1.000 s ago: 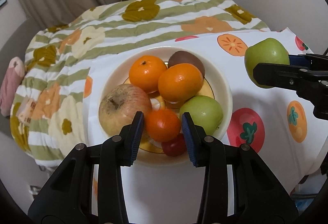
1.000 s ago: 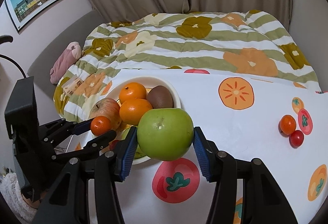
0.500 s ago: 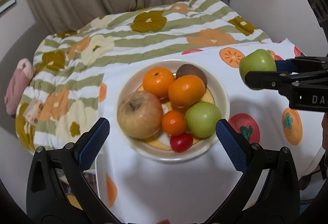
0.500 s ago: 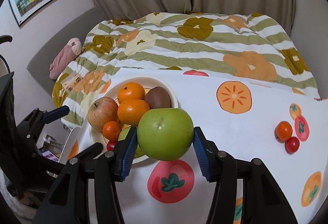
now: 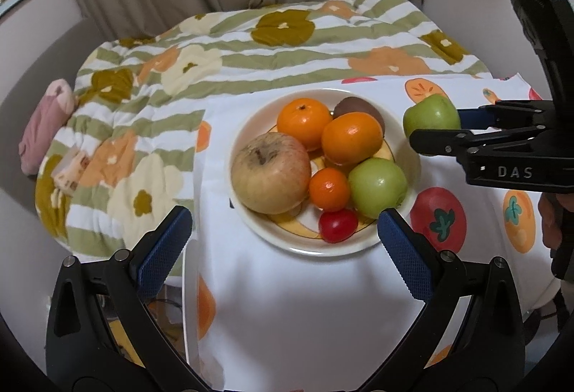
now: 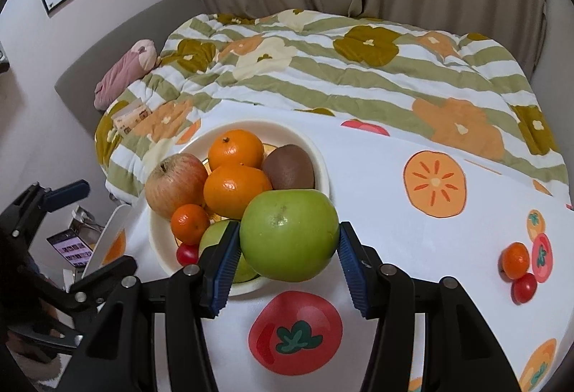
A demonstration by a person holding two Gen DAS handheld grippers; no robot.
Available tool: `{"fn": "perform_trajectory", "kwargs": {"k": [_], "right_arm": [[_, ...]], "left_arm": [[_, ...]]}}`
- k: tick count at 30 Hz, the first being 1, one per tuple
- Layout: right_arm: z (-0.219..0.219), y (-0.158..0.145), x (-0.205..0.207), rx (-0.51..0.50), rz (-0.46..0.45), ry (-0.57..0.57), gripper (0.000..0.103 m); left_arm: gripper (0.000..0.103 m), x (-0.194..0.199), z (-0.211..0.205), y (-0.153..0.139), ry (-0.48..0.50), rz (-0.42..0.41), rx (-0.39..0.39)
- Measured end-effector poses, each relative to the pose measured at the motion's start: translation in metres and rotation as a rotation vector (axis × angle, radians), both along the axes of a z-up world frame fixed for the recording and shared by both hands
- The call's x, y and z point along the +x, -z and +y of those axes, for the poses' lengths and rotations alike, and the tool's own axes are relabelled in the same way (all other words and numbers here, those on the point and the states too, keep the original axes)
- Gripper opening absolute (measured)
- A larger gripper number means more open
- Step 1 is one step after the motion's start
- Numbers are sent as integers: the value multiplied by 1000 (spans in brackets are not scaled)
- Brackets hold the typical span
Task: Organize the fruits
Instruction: 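Open the right tool to set the green apple in the bowl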
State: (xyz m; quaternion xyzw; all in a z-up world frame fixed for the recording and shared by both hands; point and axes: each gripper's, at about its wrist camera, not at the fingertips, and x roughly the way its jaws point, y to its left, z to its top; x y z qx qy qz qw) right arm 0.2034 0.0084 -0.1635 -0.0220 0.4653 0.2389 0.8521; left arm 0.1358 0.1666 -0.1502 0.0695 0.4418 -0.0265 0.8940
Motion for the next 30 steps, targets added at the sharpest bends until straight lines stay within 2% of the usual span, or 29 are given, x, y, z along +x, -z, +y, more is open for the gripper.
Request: {"fn": "perform_trajectory", "kwargs": {"k": [13, 15, 16, 17, 20, 30], "right_arm": [[10, 16, 10, 5, 39, -24, 50], [9, 15, 9, 21, 37, -20, 61], [7, 13, 8, 38, 26, -16, 84], [6, 11, 6, 49, 14, -13, 101], [4, 7, 2, 50, -20, -6, 102], [-2, -2, -4, 48, -31, 1, 103]], "left_arm": [[103, 5, 1, 11, -25, 21, -31], [103, 5, 1, 12, -27, 23, -36], [103, 5, 1, 12, -27, 24, -37], [103, 5, 1, 12, -27, 24, -40], [103, 5, 1, 12, -29, 25, -42], [103, -5, -1, 1, -42, 13, -30]]}}
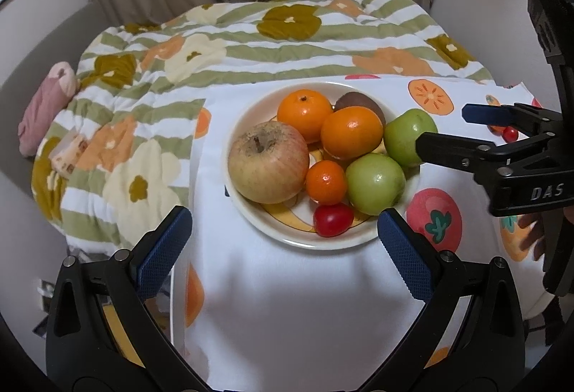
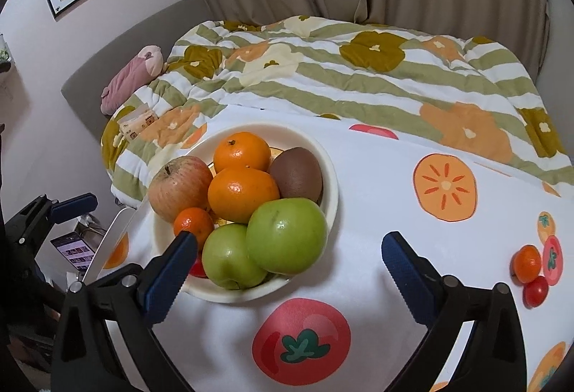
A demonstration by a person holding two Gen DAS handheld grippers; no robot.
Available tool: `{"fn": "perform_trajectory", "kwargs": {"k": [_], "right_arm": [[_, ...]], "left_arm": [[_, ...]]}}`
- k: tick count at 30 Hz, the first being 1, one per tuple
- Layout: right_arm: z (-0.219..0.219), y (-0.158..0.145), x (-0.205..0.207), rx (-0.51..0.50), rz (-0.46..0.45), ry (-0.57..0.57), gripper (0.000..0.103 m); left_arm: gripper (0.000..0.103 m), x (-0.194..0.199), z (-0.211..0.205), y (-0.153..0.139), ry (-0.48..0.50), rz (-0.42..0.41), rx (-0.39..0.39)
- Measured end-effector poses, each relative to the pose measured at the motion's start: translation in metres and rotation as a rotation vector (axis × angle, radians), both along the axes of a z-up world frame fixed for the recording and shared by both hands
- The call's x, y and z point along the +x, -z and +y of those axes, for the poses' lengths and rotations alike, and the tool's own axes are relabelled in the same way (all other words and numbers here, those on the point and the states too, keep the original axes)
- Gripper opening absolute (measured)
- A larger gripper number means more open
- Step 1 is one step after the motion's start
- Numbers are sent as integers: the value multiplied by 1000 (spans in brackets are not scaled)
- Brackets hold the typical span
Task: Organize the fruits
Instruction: 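Open the right tool to set the green apple in the bowl, then move both open tools toward the two small cherry tomatoes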
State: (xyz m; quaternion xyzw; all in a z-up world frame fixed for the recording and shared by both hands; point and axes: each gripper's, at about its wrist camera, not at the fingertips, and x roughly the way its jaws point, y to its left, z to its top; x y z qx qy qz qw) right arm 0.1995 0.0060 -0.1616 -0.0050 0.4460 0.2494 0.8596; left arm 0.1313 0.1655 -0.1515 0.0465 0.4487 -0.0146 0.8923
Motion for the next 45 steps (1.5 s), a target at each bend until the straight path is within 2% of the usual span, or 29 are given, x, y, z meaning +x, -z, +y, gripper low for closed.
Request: {"fn": "perform_trajectory", "kwargs": {"k": [8, 13, 22, 31, 39, 45], "right_arm": [[-21, -30, -16, 8, -14, 16, 103], [-45, -49, -29, 32, -22, 50, 103], [-105, -70, -55, -27, -74, 148, 103], [-167, -72, -64, -50, -71, 291, 103], [-201, -58, -57, -76, -47, 393, 103], [-221, -42, -49, -78, -27, 441, 103]], "left_arm": [[103, -11, -12, -26, -12, -32, 29], [103, -19, -25, -44, -15, -55, 4], [103, -16, -67, -69, 57, -99, -21], [103, 17, -128, -71, 251, -112, -21], [103, 60, -190, -59, 486, -95, -19], [103, 91, -235, -45, 681, -68, 15]]}}
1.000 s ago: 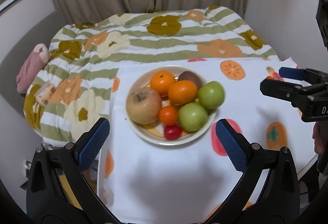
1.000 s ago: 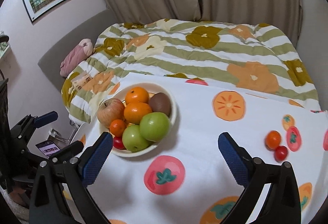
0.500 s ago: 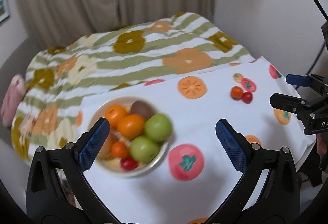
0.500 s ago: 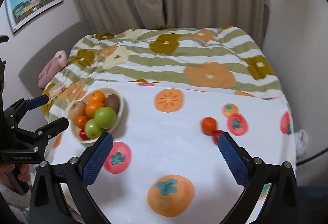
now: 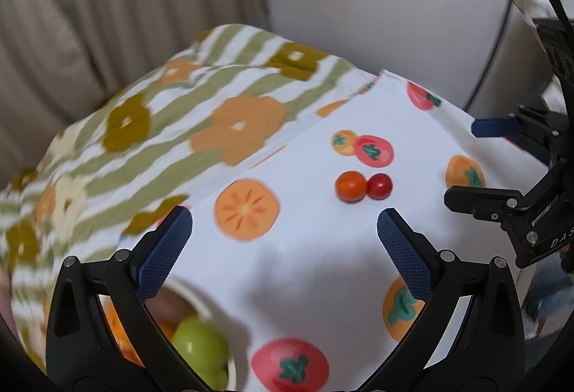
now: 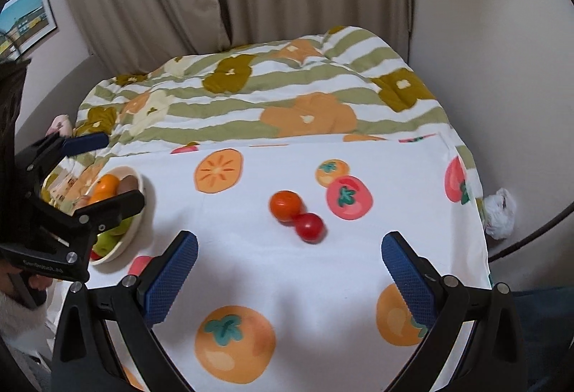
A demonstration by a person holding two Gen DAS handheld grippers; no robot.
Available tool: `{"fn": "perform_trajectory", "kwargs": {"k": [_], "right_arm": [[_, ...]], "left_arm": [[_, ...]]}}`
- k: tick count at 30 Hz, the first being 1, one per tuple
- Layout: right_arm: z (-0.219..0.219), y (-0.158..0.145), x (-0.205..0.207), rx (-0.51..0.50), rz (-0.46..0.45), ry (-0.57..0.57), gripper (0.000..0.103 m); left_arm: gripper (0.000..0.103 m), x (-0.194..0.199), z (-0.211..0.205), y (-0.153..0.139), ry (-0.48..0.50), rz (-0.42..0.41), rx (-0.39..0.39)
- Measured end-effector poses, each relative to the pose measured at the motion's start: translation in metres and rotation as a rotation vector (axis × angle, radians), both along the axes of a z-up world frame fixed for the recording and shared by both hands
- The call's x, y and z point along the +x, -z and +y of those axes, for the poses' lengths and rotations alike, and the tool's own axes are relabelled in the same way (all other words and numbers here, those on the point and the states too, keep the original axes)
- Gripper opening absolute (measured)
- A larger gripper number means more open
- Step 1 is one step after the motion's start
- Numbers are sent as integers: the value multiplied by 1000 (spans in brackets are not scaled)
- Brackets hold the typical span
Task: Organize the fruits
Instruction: 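Move both open tools toward the two small cherry tomatoes, then grasp the orange-red tomato with the left tool while the right tool grasps the red tomato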
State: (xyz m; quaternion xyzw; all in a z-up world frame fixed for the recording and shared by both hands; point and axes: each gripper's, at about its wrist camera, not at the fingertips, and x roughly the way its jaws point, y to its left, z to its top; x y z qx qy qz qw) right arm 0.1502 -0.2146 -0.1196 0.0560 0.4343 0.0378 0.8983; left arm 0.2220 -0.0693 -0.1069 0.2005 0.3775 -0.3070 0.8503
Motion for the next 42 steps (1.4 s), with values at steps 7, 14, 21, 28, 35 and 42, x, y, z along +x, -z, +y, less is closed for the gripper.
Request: {"fn": "perform_trajectory", "kwargs": {"k": [7, 14, 21, 28, 35, 42], "right_arm": [[-20, 23, 8, -14, 19, 11, 102], [-30, 51, 20, -55, 40, -55, 93], [-36, 71, 29, 2, 35, -110, 77], [-29, 82, 33, 21, 30, -154, 70], [-25, 90, 37, 47, 27, -191, 61], [-21, 91, 41, 34, 19, -224, 53]], "left_arm": [[103, 21, -49, 26, 258, 4, 92], [97, 26, -85, 67, 526, -27, 242], [83, 27, -102, 96, 661, -69, 319], [64, 26, -111, 107, 701, -59, 314], [49, 25, -111, 111, 704, -48, 312], [41, 22, -108, 112, 717, -50, 325]]}}
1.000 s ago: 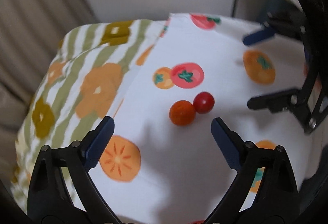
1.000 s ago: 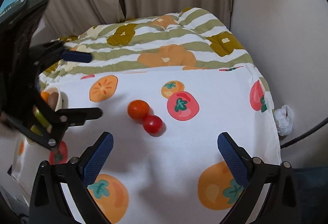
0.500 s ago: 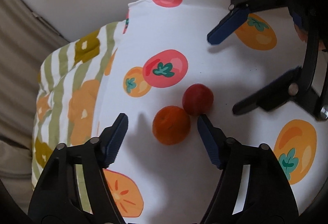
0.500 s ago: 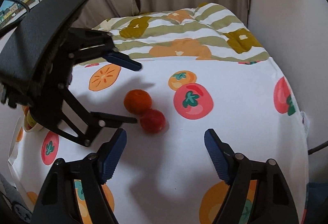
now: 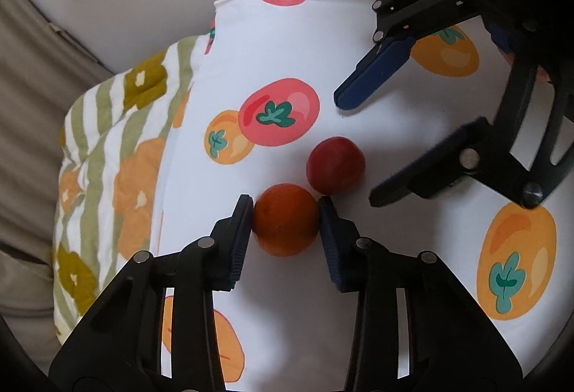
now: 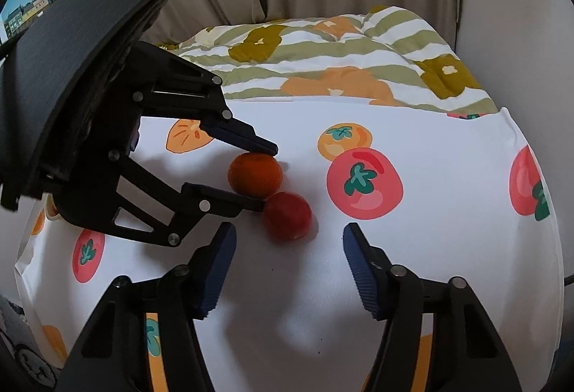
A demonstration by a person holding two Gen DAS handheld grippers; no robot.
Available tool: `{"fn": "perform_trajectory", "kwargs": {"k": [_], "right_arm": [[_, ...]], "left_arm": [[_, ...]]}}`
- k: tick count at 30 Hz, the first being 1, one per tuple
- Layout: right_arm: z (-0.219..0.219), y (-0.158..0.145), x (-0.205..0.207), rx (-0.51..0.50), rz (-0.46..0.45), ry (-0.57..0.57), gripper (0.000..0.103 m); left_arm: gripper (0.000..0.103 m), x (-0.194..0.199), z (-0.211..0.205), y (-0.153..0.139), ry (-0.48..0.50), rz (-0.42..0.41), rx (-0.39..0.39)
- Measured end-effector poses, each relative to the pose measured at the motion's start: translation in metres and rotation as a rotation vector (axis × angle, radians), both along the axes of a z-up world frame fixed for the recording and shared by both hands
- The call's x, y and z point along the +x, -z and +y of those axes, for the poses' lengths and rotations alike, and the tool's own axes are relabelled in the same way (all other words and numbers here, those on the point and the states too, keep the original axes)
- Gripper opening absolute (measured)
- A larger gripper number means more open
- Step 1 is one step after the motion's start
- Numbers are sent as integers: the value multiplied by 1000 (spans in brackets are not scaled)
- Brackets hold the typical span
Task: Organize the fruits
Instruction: 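Grasp the orange-red tomato with the left tool while the right tool grasps the red tomato, then carry both cherry tomatoes over the fruit bowl with both tools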
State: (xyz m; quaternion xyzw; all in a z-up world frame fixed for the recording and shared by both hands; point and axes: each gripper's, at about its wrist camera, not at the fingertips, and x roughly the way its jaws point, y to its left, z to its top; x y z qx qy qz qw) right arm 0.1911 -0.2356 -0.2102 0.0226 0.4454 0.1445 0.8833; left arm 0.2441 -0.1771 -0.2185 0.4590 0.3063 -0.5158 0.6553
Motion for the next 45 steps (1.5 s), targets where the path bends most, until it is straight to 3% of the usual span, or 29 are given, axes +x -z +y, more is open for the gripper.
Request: {"fn": "perform_trajectory", "kwargs": {"k": [11, 21, 28, 45], "right_arm": [[6, 4, 12, -8, -22, -41, 38], [8, 11, 19, 7, -11, -39, 37], [7, 13, 17, 2, -13, -29, 29], [-4, -28, -4, -2, -71, 10, 29]], "left_arm": [[41, 7, 10, 0, -50, -41, 30], [41, 12, 10, 0, -65, -42, 35], [41, 12, 11, 1, -63, -48, 37], [41, 0, 5, -32, -87, -91, -10]]}}
